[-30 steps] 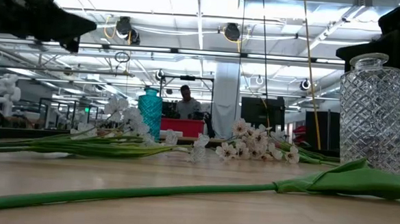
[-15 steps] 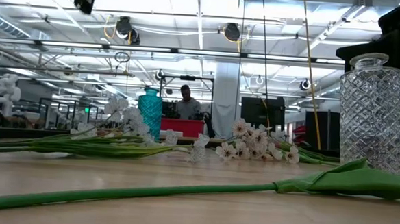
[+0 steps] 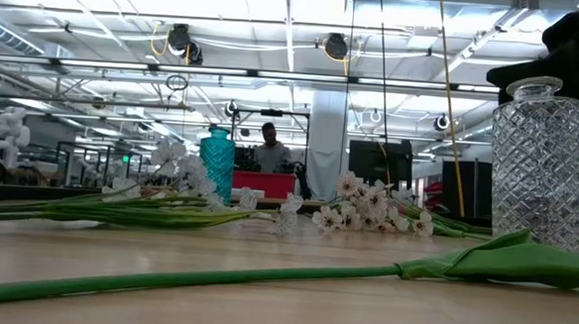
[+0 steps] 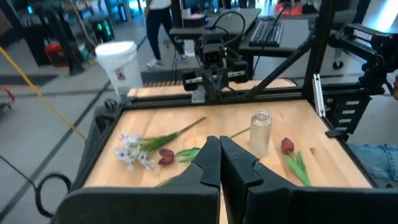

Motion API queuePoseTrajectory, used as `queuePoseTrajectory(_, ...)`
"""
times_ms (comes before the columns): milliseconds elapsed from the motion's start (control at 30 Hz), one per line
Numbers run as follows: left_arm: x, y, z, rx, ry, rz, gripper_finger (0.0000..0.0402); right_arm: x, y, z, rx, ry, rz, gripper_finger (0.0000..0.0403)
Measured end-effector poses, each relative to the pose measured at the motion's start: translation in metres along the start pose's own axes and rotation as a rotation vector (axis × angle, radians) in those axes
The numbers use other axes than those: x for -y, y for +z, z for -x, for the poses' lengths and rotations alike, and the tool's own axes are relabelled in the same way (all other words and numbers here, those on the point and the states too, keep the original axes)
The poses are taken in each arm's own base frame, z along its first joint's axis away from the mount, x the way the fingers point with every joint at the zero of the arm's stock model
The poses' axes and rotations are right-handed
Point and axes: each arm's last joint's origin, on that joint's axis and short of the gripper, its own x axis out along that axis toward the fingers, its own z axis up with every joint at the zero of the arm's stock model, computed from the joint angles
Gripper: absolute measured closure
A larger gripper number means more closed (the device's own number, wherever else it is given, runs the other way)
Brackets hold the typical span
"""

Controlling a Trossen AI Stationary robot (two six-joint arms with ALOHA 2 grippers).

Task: Sort flowers into vase by color
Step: Move the top left red tulip to the top left of the table

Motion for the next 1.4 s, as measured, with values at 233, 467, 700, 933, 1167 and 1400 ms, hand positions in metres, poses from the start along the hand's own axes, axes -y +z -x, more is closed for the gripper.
queuePoseTrajectory(233,0.000,0.006,-0.015,-0.033,-0.014,-0.022,0.0382,0.000,0.000,0.000,-0.005,0.004,-0.107,0.0403)
queuePoseTrajectory(467,0.001,0.001,-0.037,-0.103,-0.021,0.006,0.0371,0.000,0.000,0.000,-0.005,0.004,-0.147,0.0403)
queuePoseTrajectory(700,0.002,-0.007,-0.059,-0.182,-0.021,0.078,0.0371,0.000,0.000,0.000,-0.005,0.004,-0.146,0.0403)
queuePoseTrajectory(933,0.002,-0.015,-0.071,-0.247,0.025,0.208,0.0370,0.001,0.000,0.000,0.006,-0.026,-0.155,0.0403)
queuePoseTrajectory(1167,0.007,-0.018,-0.079,-0.280,0.030,0.242,0.0370,0.003,0.015,0.002,0.138,-0.155,-0.229,0.0403)
queuePoseTrajectory(1400,0.010,-0.018,-0.081,-0.276,0.091,0.189,0.0370,-0.004,0.076,0.015,0.138,-0.155,-0.187,0.0403)
